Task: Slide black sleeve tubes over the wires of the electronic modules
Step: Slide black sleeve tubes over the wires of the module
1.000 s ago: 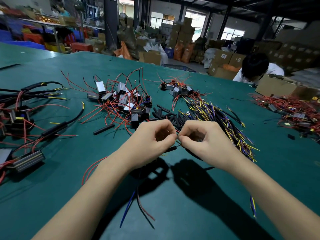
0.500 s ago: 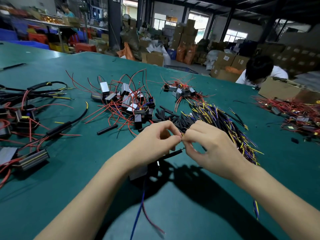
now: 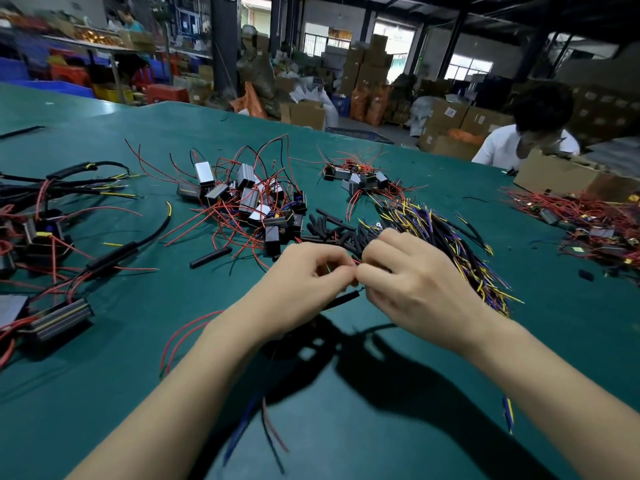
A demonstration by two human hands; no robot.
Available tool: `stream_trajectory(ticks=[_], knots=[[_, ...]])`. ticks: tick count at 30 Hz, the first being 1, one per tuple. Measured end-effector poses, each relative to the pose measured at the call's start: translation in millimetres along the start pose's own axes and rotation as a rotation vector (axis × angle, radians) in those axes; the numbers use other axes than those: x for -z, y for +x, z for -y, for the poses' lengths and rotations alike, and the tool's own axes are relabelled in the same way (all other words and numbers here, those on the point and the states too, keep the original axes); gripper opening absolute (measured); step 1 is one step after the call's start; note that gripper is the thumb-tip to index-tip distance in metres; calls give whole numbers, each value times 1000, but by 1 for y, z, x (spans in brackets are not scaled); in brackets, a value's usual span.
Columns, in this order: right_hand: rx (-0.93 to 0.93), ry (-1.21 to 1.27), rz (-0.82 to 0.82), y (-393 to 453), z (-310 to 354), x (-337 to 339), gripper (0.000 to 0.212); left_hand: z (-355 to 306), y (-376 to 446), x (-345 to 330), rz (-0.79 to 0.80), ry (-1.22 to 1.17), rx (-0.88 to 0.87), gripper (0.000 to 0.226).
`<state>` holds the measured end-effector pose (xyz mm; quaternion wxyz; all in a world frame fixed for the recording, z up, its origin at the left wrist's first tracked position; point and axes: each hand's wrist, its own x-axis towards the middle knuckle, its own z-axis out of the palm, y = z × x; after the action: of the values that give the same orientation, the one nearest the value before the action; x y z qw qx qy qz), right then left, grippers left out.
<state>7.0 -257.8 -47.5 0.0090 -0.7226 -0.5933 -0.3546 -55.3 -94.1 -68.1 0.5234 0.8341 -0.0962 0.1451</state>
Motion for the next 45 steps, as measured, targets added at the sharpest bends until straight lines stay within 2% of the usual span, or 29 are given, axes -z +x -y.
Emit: stream_trajectory(ticks=[2, 4, 7, 10, 14, 18, 20, 23, 27, 28, 30, 32, 34, 36, 37, 39, 43, 45], knots=[[76, -98, -23, 0, -1, -1, 14, -1, 1, 2, 96, -299, 207, 22], [-79, 40, 7, 0, 3, -1, 11, 0, 2, 3, 134, -310, 265, 22], [-442, 549, 82, -1, 6, 2, 11, 1, 2, -3, 29, -52, 125, 17], [-694, 818, 163, 2, -1, 8, 13, 1, 1, -6, -76, 143, -81, 13], [-750, 981, 372, 6, -12, 11, 20, 2, 1, -5, -110, 293, -266, 10], [-726, 1063, 348, 5, -14, 8, 13, 4, 0, -5, -155, 276, -276, 7], [-682, 991, 317, 4, -13, 6, 11, 4, 0, -4, -161, 219, -260, 5], [-510, 711, 231, 3, -11, 5, 11, 3, 2, -5, -143, 139, -164, 10], [-51, -41, 210, 6, -6, 2, 15, 7, 6, -4, -35, -81, 125, 16], [9, -143, 194, 6, -4, 0, 18, 7, 7, -4, -21, -132, 193, 18], [27, -190, 152, 8, 1, -4, 13, 7, 8, -3, 8, -203, 308, 19], [-91, -88, 157, 9, 5, -7, 9, 8, 8, 0, 49, -238, 395, 22], [-283, 231, 157, 8, 4, -8, 9, 10, 6, 3, 46, -204, 386, 18], [-463, 574, 167, 4, 1, -9, 11, 10, 4, 4, -17, 17, 198, 7], [-533, 663, 150, 3, 1, -10, 12, 8, 3, 3, -44, 103, 90, 1], [-652, 761, 125, 0, 3, -11, 15, 4, 1, 1, -57, 190, -54, 7], [-840, 947, 108, -5, 9, -18, 12, 1, 1, 2, -83, 329, -162, 8], [-875, 1017, 89, -6, 9, -20, 9, 1, 1, 3, -100, 383, -211, 9]])
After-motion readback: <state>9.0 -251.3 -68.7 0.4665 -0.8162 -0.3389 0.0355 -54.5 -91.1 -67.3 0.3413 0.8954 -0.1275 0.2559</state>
